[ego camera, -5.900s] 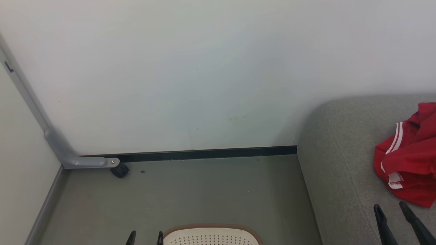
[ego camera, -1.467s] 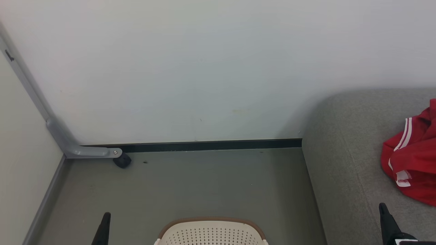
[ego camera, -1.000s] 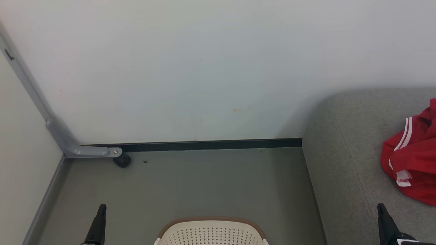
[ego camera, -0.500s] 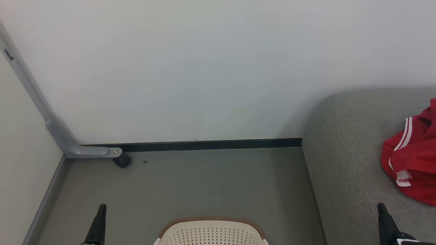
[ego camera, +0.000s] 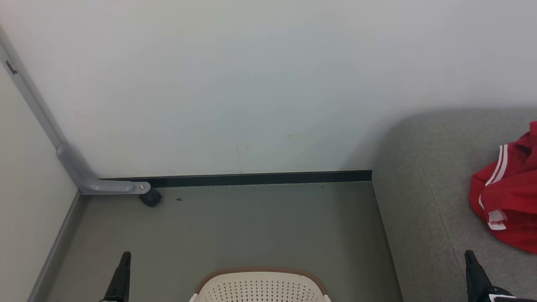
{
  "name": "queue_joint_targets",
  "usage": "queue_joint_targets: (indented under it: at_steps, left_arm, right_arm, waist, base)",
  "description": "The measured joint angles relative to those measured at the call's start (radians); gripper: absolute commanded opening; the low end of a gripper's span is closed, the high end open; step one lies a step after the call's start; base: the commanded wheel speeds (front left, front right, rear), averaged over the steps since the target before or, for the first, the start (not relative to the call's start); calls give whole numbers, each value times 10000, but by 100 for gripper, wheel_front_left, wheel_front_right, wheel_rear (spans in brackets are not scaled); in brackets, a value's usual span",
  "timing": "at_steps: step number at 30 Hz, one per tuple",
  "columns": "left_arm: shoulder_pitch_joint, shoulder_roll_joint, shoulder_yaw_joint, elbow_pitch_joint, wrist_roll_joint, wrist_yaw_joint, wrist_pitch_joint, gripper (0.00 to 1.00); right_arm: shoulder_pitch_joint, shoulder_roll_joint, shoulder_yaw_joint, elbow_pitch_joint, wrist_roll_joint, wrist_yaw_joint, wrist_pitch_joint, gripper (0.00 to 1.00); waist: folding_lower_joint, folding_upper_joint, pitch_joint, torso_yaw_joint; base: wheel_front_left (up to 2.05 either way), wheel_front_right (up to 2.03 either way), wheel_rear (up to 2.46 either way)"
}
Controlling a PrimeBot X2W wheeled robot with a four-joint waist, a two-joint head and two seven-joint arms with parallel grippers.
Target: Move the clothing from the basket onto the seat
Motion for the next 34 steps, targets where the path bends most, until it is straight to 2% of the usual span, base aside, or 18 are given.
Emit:
queue_joint_targets:
  at_steps: [34]
  left_arm:
    - [0, 0, 2, 0, 0, 0, 0, 0]
  right_arm:
    - [-6, 0, -2, 6, 0, 2, 0, 0]
  waist:
    - [0, 0, -1, 0]
  base:
    - [0, 0, 0]
